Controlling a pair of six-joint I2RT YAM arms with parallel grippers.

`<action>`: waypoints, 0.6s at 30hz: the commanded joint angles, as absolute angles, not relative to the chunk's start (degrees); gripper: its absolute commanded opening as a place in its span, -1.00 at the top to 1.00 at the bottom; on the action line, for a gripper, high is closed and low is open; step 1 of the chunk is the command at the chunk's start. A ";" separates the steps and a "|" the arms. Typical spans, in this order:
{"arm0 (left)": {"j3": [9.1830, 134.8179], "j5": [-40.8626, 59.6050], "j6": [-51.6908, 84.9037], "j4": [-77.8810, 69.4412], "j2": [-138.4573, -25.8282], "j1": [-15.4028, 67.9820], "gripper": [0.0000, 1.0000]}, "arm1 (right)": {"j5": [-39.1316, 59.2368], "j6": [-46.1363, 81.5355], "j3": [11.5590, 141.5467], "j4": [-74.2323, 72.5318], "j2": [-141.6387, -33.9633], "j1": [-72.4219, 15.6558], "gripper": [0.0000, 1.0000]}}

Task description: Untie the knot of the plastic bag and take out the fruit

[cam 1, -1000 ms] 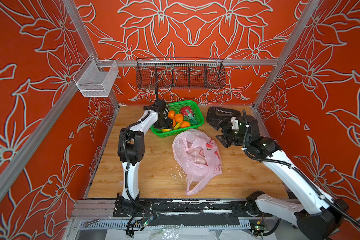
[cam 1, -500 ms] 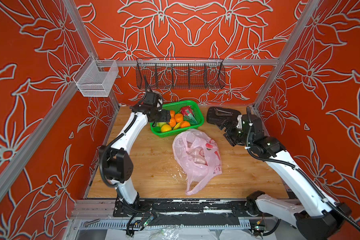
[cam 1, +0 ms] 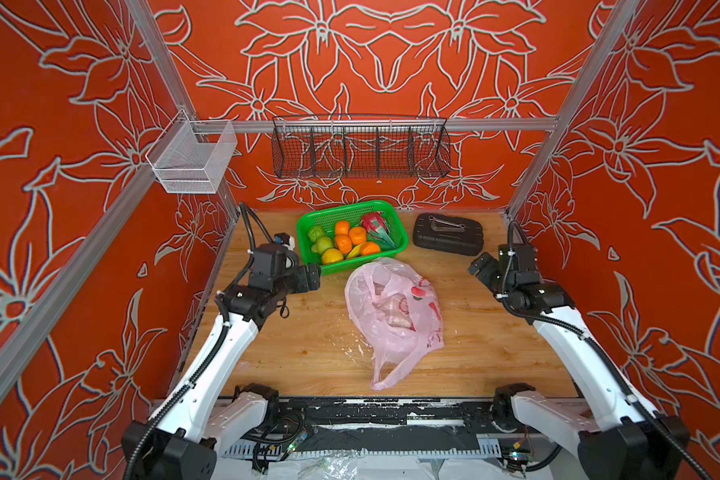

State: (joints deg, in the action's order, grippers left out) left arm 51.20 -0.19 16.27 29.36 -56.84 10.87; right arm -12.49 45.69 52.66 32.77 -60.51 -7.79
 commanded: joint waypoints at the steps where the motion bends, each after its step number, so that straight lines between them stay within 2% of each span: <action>1: 43.50 -9.69 14.69 21.67 -54.50 10.61 -0.99 | -23.69 33.59 47.20 25.49 -62.77 -6.93 -0.94; 6: 39.12 -15.17 10.43 16.44 -57.71 9.29 -0.97 | -25.63 19.01 41.83 10.69 -70.67 -6.34 -0.95; 11: 33.66 -13.85 4.94 3.67 -62.24 7.67 -0.96 | -17.77 6.29 36.68 -10.61 -79.46 -6.42 -0.95; 14: 34.50 -10.91 3.94 1.97 -66.66 6.58 -0.96 | -13.99 -0.17 34.31 -19.99 -83.90 -6.26 -0.95; 16: 35.85 -9.19 3.34 2.24 -69.09 6.26 -0.96 | -10.35 -1.82 32.72 -25.47 -85.05 -5.36 -0.95; 18: 36.83 -7.46 3.12 2.21 -70.77 5.98 -0.96 | -5.65 -1.23 31.59 -24.71 -83.26 -3.65 -0.95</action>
